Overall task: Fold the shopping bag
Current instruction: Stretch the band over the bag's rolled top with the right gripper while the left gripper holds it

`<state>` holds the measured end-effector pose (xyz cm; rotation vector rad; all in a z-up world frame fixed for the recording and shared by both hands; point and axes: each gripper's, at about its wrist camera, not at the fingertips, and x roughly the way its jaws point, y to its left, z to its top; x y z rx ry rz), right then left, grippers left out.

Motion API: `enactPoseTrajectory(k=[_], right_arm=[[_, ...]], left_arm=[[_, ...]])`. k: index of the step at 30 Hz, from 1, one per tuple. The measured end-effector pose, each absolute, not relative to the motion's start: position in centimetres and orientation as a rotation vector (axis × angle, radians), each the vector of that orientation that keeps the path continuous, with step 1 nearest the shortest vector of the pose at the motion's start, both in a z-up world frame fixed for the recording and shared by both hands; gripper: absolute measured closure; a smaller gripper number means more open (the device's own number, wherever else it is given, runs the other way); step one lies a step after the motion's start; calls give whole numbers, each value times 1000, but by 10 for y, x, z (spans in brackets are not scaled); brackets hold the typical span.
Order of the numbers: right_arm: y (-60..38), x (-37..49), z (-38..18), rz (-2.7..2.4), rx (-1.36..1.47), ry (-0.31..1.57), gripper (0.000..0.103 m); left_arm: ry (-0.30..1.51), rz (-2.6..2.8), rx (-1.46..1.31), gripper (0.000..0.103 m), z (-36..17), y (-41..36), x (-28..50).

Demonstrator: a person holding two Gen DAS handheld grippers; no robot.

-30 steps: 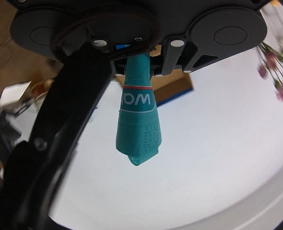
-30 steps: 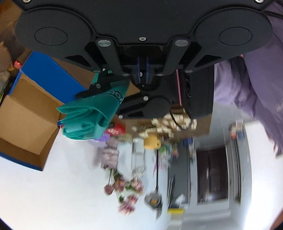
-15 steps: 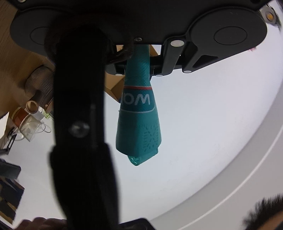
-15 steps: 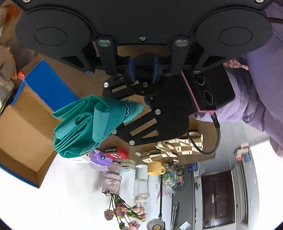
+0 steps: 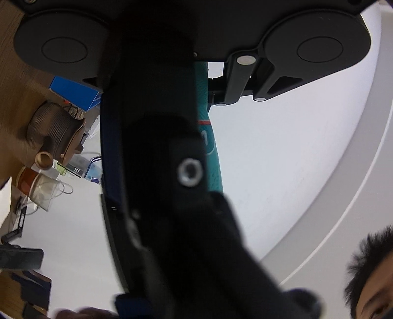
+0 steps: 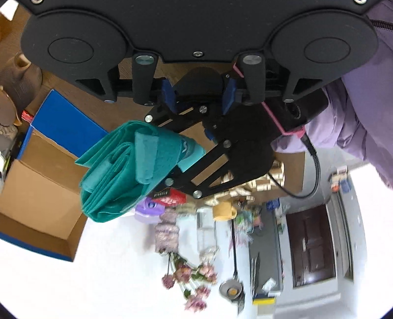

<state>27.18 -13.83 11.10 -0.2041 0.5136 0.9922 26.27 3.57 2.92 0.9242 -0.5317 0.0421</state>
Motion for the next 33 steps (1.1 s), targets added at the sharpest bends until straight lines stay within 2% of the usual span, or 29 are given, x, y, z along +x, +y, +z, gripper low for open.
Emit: enactPoseTrajectory(k=[4, 10, 17, 22, 33], right_arm=[[-146, 270, 104, 981, -138, 491, 55], [-153, 274, 90, 929, -32, 490, 53], [-157, 282, 90, 902, 11, 498, 64], [-168, 289, 89, 880, 87, 505, 77], [-168, 297, 83, 803, 167, 561, 74]], left_arm=[[-550, 29, 953, 91, 31, 40, 264], [-471, -36, 896, 91, 40, 48, 272], [-457, -68, 909, 91, 50, 56, 279], [-434, -93, 862, 91, 58, 62, 279], [-437, -72, 814, 91, 76, 85, 290]])
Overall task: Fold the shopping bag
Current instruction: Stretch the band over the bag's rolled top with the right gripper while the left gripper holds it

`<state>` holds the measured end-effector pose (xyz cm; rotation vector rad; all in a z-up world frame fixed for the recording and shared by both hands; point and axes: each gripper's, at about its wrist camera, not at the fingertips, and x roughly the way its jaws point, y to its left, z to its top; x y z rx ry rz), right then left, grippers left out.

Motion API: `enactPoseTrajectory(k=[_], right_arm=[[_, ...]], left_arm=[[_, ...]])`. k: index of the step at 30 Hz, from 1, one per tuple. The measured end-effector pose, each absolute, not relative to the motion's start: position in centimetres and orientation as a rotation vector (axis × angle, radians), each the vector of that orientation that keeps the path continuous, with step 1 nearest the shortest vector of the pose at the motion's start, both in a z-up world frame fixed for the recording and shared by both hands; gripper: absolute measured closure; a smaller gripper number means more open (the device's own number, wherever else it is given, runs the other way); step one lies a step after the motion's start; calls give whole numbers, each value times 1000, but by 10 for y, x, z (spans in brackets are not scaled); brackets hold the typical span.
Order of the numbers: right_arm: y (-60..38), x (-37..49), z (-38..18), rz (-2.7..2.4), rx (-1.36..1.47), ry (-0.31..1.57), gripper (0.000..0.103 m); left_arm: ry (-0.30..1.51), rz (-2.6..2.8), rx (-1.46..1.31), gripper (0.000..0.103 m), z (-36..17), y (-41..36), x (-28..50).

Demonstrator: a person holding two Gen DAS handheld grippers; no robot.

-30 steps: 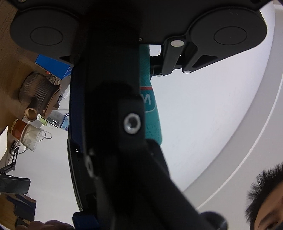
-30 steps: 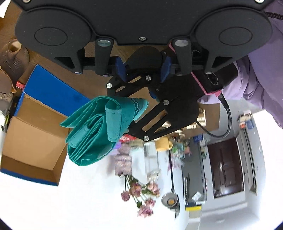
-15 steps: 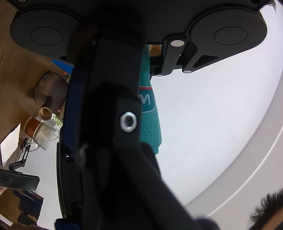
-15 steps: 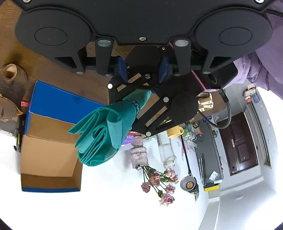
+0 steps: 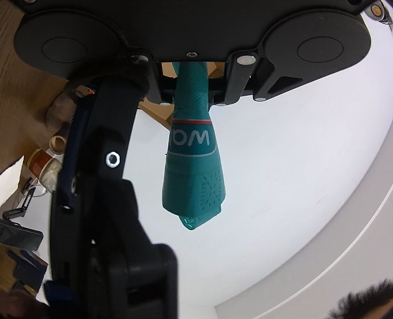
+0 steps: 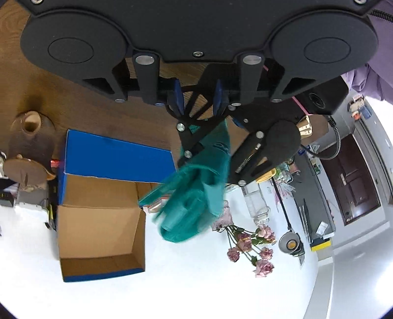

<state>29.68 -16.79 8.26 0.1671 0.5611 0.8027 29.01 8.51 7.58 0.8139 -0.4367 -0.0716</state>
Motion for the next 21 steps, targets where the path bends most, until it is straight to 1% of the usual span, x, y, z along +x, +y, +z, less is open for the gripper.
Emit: enactPoseTrajectory(k=[12, 13, 14, 21], right_arm=[[-202, 317, 47, 944, 473, 641, 73], [-203, 319, 45, 954, 488, 643, 72], [-204, 322, 41, 966, 508, 645, 69], [-204, 325, 30, 1001, 537, 605, 64]], left_arm=[[-480, -117, 783, 91, 93, 116, 291], [-483, -119, 781, 91, 93, 117, 290], [-486, -120, 781, 91, 94, 119, 288], [-488, -149, 753, 91, 107, 139, 286]])
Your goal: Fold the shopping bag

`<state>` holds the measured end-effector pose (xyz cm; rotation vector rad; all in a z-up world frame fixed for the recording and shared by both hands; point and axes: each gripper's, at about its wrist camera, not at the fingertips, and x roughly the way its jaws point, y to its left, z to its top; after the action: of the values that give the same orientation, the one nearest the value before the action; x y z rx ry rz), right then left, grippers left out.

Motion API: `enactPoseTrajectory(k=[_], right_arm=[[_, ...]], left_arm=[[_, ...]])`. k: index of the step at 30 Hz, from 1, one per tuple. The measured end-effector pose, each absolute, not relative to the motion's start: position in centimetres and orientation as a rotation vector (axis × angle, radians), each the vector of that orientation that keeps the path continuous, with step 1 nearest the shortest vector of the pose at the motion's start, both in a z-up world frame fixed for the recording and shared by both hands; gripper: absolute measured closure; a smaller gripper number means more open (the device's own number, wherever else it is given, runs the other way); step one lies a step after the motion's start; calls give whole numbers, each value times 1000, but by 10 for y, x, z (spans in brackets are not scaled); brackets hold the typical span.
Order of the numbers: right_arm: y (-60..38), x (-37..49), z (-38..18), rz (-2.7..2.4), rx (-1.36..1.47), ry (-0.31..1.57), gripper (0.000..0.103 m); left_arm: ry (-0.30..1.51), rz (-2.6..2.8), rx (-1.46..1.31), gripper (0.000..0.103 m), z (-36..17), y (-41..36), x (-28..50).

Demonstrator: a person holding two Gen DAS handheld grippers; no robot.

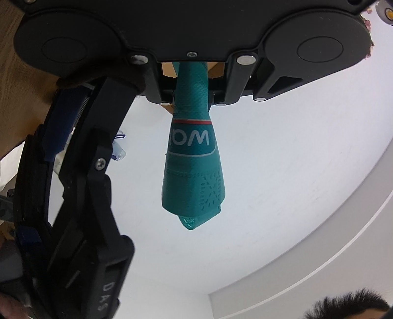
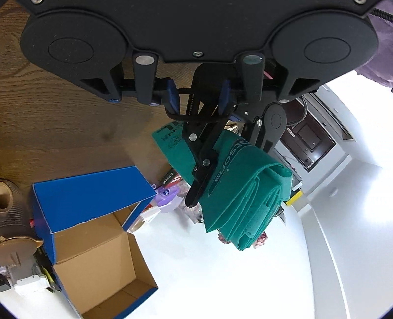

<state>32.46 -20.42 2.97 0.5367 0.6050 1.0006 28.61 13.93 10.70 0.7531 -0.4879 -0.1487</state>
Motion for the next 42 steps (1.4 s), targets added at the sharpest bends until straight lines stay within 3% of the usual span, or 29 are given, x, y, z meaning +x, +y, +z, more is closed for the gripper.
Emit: enactPoseTrajectory(k=[7, 14, 20, 25, 35, 42], right_arm=[[-208, 312, 19, 985, 579, 463, 61], [-179, 278, 46, 786, 243, 324, 61], [-159, 259, 61, 594, 142, 247, 64], [-164, 258, 57, 603, 268, 280, 64], [-196, 296, 22, 707, 781, 554, 64], [-189, 300, 13, 683, 797, 563, 63]], left_arm=[[-513, -149, 741, 91, 116, 154, 276], [-566, -75, 847, 92, 112, 166, 280], [-581, -3, 885, 91, 116, 171, 281], [-620, 23, 901, 91, 118, 181, 273], [-672, 52, 918, 91, 126, 198, 261], [-721, 57, 975, 91, 133, 208, 255]])
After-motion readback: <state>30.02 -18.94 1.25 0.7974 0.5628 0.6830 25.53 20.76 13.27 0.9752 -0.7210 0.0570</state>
